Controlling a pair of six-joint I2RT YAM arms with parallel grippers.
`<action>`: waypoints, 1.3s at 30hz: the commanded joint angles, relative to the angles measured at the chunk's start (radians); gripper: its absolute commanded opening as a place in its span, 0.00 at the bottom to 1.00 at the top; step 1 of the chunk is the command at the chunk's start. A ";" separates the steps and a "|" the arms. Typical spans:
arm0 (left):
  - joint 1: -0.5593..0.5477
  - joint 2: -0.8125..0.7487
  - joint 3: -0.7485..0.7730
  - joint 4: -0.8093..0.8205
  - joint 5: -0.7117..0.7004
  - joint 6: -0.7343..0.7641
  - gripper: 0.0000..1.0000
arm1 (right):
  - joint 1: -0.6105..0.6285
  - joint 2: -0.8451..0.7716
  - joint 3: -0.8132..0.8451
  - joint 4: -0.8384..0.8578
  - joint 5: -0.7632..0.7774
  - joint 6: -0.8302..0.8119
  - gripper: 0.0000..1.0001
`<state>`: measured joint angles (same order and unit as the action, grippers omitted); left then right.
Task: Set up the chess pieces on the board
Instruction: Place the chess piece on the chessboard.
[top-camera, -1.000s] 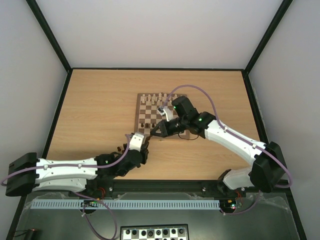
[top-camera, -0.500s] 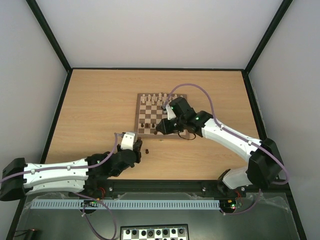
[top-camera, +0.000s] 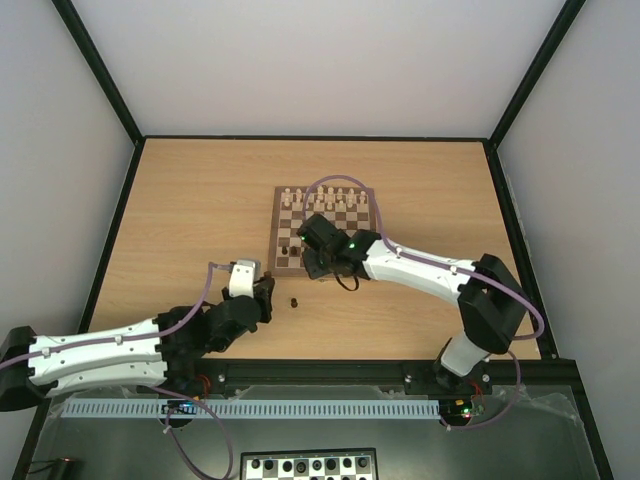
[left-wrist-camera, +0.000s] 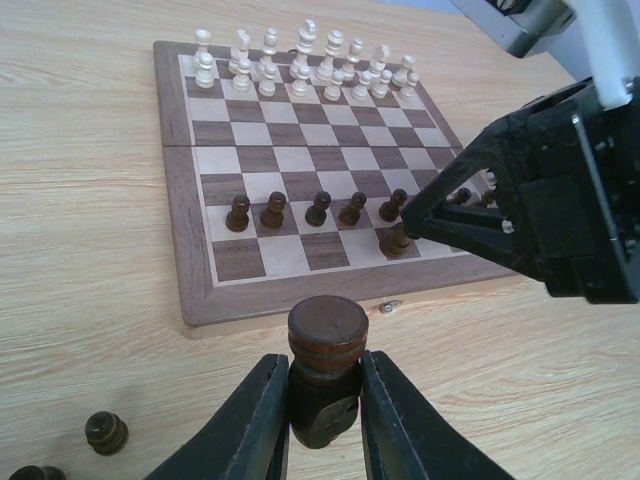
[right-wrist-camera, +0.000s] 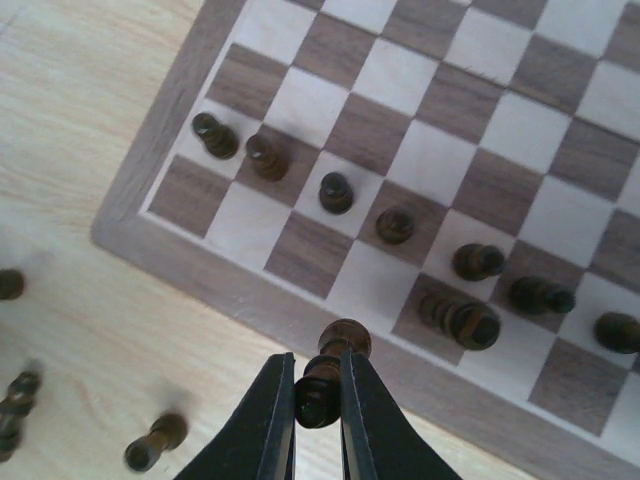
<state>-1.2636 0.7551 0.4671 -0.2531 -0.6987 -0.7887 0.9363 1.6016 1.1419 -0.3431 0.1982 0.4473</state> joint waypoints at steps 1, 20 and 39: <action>0.010 -0.039 0.015 -0.043 -0.009 -0.017 0.21 | 0.022 0.042 0.043 -0.049 0.185 -0.015 0.10; 0.015 -0.112 -0.008 -0.070 -0.018 -0.015 0.23 | 0.023 0.139 0.056 0.015 0.138 0.001 0.14; 0.015 -0.144 -0.019 -0.086 -0.019 -0.025 0.24 | 0.012 0.148 0.049 0.039 0.100 0.013 0.28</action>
<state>-1.2552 0.6212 0.4587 -0.3248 -0.6998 -0.8051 0.9508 1.7493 1.1809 -0.2909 0.3008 0.4526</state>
